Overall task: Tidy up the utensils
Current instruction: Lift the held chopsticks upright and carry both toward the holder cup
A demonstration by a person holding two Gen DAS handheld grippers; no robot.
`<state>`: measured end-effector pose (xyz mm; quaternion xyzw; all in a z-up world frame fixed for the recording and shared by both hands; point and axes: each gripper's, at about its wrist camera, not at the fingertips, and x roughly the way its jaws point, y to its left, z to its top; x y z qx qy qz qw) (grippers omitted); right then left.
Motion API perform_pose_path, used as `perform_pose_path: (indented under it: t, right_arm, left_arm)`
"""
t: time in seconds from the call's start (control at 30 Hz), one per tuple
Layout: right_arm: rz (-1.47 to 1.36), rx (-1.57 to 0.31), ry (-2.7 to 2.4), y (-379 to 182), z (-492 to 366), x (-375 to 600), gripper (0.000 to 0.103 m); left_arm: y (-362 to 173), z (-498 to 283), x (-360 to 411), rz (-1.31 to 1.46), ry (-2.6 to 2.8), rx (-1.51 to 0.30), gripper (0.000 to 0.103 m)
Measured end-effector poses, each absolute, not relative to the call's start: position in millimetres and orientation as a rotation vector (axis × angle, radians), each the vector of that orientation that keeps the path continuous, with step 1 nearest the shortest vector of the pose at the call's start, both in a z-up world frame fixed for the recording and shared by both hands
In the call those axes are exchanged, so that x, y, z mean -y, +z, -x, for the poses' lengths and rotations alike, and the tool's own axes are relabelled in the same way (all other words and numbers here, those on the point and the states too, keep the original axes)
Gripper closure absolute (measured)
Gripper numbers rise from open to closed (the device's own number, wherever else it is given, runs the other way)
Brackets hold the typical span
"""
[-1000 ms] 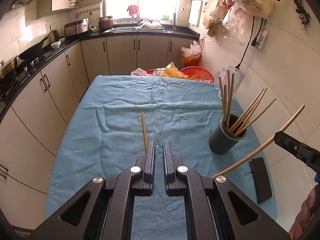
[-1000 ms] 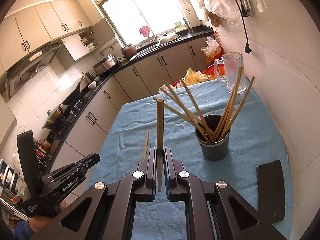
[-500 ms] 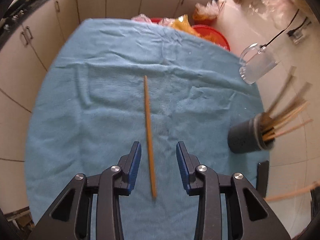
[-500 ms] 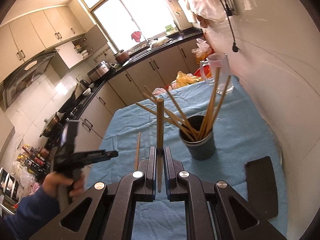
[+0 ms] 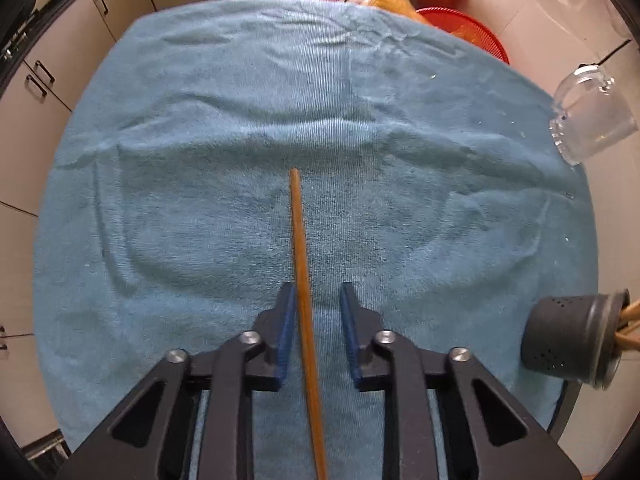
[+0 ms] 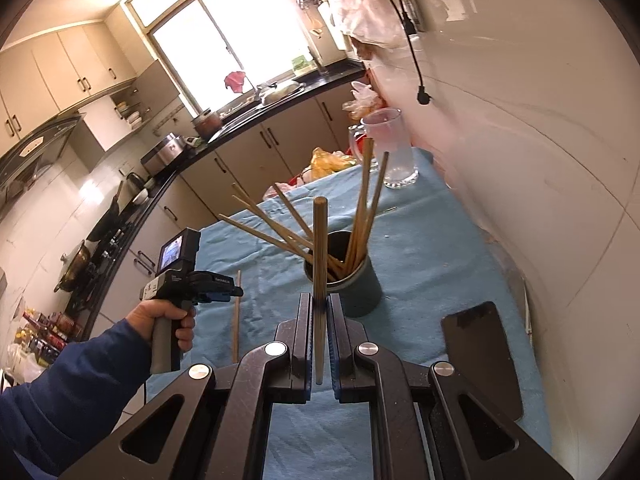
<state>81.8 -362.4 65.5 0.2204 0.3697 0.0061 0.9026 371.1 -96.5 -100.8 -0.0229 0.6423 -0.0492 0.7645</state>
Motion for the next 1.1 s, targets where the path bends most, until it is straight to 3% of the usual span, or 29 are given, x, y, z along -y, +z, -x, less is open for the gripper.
perform_pose_path:
  t: [0.13, 0.33, 0.77, 1.1]
  right_arm:
    - [-0.462, -0.765, 0.005, 65, -83, 362, 0.096]
    - [-0.468, -0.774, 0.023, 63, -89, 358, 0.096]
    - [-0.464, -0.78, 0.1, 56, -110, 338, 0.096]
    - [-0.458, -0.761, 0.122, 60, -114, 331, 0.096]
  left_arm:
    - [-105, -370, 95, 0.046, -0.097, -1.358, 0.096]
    - [-96, -350, 78, 0.148, -0.139, -1.319, 0.097]
    - [19, -253, 60, 0.199, -0.253, -1.027, 0.097]
    - [58, -222, 68, 0.195, -0.282, -0.94, 0.097]
